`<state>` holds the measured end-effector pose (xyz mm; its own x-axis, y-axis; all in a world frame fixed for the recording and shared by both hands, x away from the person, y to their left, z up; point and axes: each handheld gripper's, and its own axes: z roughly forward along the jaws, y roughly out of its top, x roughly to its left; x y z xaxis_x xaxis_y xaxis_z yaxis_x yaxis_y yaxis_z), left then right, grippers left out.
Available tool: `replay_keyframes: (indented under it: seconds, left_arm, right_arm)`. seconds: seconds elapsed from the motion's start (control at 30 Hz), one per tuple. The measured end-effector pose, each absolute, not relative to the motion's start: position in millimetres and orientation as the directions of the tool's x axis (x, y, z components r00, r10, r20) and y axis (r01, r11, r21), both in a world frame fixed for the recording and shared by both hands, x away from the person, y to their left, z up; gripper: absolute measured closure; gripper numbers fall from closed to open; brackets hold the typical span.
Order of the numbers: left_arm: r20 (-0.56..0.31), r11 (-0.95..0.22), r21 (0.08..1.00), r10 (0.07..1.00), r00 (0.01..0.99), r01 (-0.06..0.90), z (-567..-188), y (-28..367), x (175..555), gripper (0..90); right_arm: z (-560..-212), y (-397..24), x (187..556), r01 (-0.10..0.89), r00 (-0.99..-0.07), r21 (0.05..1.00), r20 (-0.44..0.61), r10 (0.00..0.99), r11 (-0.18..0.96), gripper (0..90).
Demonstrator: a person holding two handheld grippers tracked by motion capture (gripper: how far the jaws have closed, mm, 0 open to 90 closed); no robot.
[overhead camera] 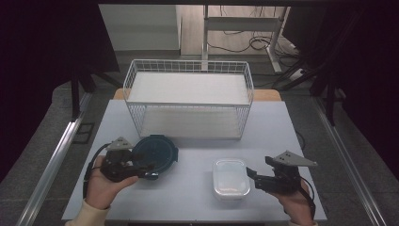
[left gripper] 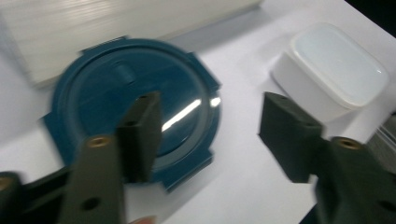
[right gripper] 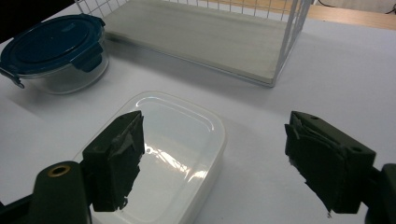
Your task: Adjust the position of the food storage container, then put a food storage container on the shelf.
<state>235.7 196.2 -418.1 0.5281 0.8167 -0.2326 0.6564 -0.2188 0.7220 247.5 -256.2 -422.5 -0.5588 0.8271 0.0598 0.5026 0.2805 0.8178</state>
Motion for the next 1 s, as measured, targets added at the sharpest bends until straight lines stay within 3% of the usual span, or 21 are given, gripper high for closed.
replay_keyframes:
  seconds: [0.23, 1.0]
  left_arm:
    - [-0.246, -0.170, 0.713, 0.848, 0.469, 0.681, -426.5, 215.1, 225.5, 25.1]
    - [-0.276, -0.117, 0.725, 0.854, 0.441, 0.679, -437.1, 234.2, 224.7, 20.2]
  right_arm:
    - [-421.9, -253.8, 246.3, 0.499, -0.564, 0.820, 0.062, 0.824, 0.280, 18.8]
    - [-417.1, -240.2, 240.5, 0.520, -0.568, 0.821, 0.125, 0.813, 0.236, 17.3]
